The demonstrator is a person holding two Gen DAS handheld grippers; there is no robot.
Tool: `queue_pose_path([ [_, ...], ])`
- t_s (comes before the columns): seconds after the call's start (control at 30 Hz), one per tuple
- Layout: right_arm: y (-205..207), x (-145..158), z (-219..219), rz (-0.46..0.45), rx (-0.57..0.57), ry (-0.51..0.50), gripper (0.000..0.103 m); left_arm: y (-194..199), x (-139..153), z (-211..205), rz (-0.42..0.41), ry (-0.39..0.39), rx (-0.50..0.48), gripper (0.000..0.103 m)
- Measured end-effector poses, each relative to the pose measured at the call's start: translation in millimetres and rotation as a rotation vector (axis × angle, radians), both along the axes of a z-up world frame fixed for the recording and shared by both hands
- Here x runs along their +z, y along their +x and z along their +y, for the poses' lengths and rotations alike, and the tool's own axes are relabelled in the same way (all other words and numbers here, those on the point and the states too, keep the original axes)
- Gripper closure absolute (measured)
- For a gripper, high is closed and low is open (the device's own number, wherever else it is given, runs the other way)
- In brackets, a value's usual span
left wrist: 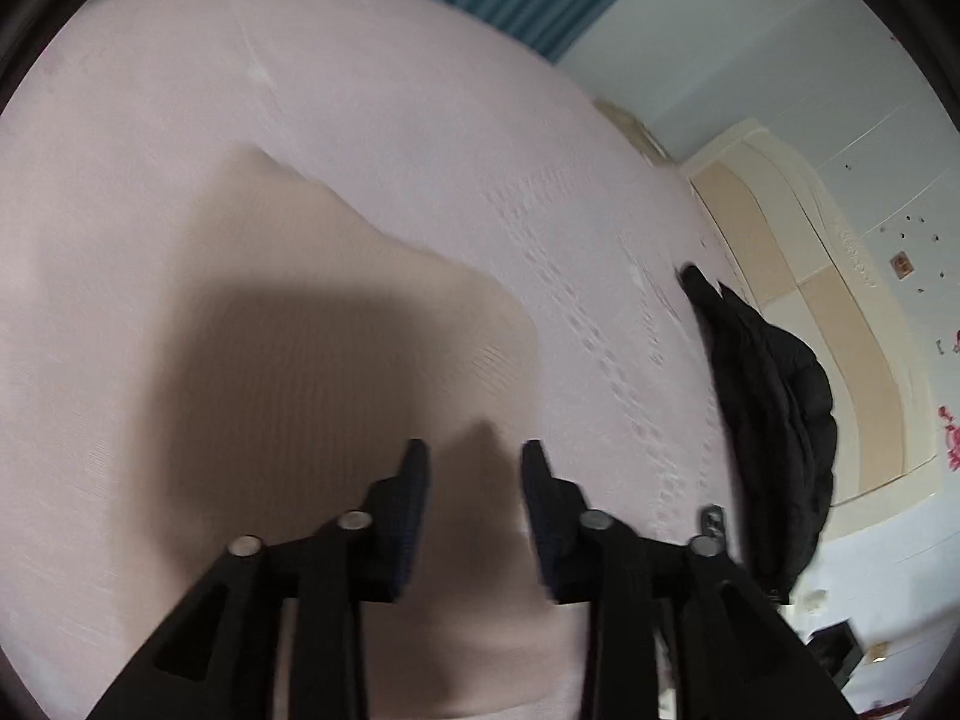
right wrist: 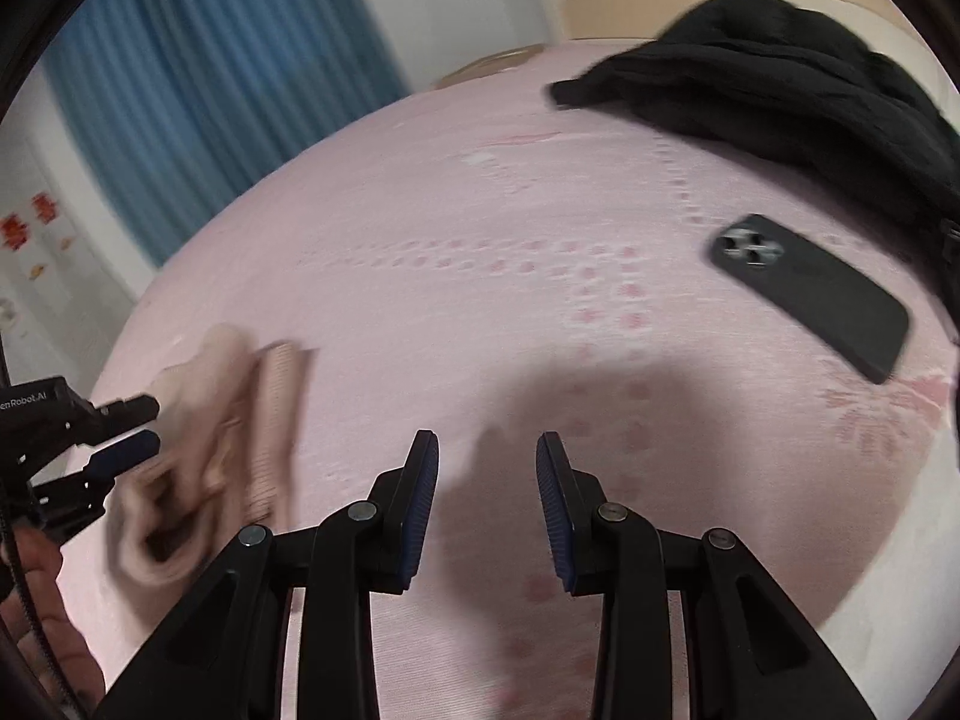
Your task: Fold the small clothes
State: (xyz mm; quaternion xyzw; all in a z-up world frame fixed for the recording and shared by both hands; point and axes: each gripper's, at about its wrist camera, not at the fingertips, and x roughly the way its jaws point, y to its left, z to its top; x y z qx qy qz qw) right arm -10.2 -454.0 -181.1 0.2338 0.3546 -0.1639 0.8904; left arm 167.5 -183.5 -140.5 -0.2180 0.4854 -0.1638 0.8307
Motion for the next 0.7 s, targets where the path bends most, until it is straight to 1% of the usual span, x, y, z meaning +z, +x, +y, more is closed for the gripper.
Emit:
queue_pose_path([
  [0.07,5,2,12,-0.026,0.081,0.039,0.063,-10,5,29,-0.055,0.054,0.022,0.058],
  [0.1,6,3,18,-0.043,0.118,0.061,0.061,-14,6,43,-0.077,0.079,0.032,0.056],
  [0.17,8,7,30,-0.077,0.173,0.093,0.052,-24,5,73,-0.120,0.137,0.061,0.054],
  [0.2,9,9,35,-0.098,0.199,0.109,0.050,-29,2,84,-0.133,0.158,0.073,0.053],
  [0.27,9,14,47,-0.154,0.254,0.163,0.046,-38,-8,110,-0.154,0.176,0.087,0.053],
  [0.33,12,16,57,-0.182,0.292,0.194,0.043,-42,-16,126,-0.158,0.158,0.091,0.053],
  [0.37,15,16,64,-0.189,0.303,0.204,0.043,-45,-23,135,-0.160,0.133,0.090,0.053],
  [0.47,23,10,87,-0.172,0.290,0.203,0.043,-48,-42,138,-0.156,0.064,0.078,0.051],
  [0.5,27,9,93,-0.161,0.294,0.200,0.044,-47,-50,138,-0.151,0.058,0.076,0.051],
  [0.53,33,6,101,-0.143,0.304,0.193,0.051,-45,-53,139,-0.143,0.061,0.075,0.051],
  [0.57,37,5,106,-0.136,0.316,0.188,0.061,-41,-57,140,-0.124,0.069,0.074,0.051],
  [0.6,43,3,111,-0.121,0.333,0.178,0.065,-38,-58,139,-0.110,0.062,0.069,0.051],
  [0.63,48,2,113,-0.109,0.332,0.168,0.075,-35,-57,140,-0.113,0.031,0.052,0.051],
  [0.67,53,-1,116,-0.097,0.326,0.166,0.088,-33,-57,140,-0.120,0.022,0.046,0.051],
  [0.7,56,-3,116,-0.085,0.327,0.169,0.092,-33,-56,142,-0.129,0.024,0.052,0.050],
])
